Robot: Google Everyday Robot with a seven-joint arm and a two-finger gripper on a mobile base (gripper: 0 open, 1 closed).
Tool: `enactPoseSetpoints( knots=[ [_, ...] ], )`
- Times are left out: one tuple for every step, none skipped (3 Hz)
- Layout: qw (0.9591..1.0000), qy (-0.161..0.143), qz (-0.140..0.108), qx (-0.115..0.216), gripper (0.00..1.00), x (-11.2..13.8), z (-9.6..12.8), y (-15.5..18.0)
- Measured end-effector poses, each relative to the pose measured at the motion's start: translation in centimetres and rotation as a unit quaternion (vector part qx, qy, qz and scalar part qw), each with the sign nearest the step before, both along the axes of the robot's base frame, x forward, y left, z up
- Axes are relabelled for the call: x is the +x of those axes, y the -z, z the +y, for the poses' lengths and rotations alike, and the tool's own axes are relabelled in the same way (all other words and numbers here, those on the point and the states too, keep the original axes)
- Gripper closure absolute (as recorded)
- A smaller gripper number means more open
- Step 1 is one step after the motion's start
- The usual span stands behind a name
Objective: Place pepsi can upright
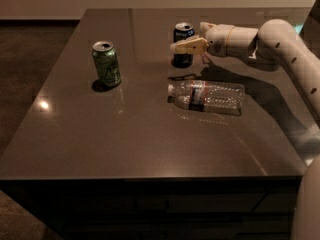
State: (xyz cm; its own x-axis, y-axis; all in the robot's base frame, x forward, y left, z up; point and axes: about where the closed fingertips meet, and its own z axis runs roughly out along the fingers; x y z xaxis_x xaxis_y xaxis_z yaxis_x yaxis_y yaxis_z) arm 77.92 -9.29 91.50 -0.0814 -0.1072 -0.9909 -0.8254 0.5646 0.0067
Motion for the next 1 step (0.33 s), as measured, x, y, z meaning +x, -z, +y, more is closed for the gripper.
enactPoseSetpoints(
  knots=[
    [1.0000,0.000,0.000,0.000,0.00,0.00,0.00,0.00]
  ],
)
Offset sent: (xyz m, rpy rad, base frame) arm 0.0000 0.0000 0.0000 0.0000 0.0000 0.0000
